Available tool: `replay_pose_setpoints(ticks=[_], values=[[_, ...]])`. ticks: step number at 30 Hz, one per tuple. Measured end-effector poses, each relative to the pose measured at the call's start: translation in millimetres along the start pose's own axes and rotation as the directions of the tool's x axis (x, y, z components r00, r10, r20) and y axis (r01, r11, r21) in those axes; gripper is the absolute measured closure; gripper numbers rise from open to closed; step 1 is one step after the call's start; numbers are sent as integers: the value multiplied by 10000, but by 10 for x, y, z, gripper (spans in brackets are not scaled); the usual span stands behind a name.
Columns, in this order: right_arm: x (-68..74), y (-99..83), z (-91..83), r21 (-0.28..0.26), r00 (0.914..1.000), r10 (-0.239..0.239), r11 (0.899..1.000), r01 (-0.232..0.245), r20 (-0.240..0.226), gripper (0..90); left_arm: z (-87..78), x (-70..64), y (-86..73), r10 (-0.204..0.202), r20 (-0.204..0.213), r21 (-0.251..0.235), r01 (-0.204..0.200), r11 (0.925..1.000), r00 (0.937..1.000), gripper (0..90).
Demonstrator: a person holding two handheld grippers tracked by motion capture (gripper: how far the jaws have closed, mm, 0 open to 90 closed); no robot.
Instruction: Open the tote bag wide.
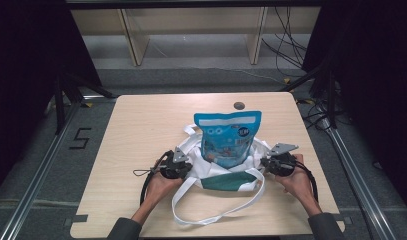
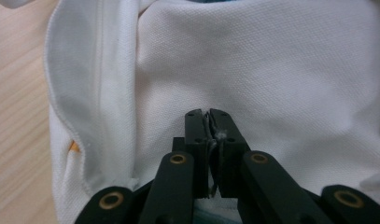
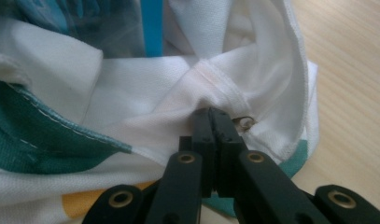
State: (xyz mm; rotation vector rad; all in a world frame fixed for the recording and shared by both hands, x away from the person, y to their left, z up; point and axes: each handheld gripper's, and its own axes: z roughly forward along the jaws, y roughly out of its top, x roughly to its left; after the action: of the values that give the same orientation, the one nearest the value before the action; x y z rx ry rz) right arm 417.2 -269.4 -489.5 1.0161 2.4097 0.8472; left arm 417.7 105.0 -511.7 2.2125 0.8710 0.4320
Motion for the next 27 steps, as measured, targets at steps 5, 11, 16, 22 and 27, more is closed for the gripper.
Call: replay_pose_setpoints(ticks=[5, 11, 16, 22, 27], values=[[-78, 78, 115, -236, 9997, 225, 9995, -222, 115, 897, 63, 119, 42, -156, -253, -50, 155, 9999, 9996, 870], [-115, 151, 191, -261, 9990, 417, 9988, -413, 168, 897, 117, 207, 75, -323, -408, -124, 319, 9994, 9986, 869], [-162, 195, 265, -442, 9984, 520, 9977, -510, 207, 896, 165, 277, 101, -581, -570, -274, 567, 9980, 9967, 869], [-193, 249, 323, -461, 9983, 555, 9974, -545, 197, 896, 208, 387, 133, -603, -558, -287, 587, 9979, 9966, 870], [-216, 272, 359, -552, 9982, 577, 9969, -566, 190, 896, 231, 431, 144, -721, -595, -392, 699, 9968, 9956, 869]])
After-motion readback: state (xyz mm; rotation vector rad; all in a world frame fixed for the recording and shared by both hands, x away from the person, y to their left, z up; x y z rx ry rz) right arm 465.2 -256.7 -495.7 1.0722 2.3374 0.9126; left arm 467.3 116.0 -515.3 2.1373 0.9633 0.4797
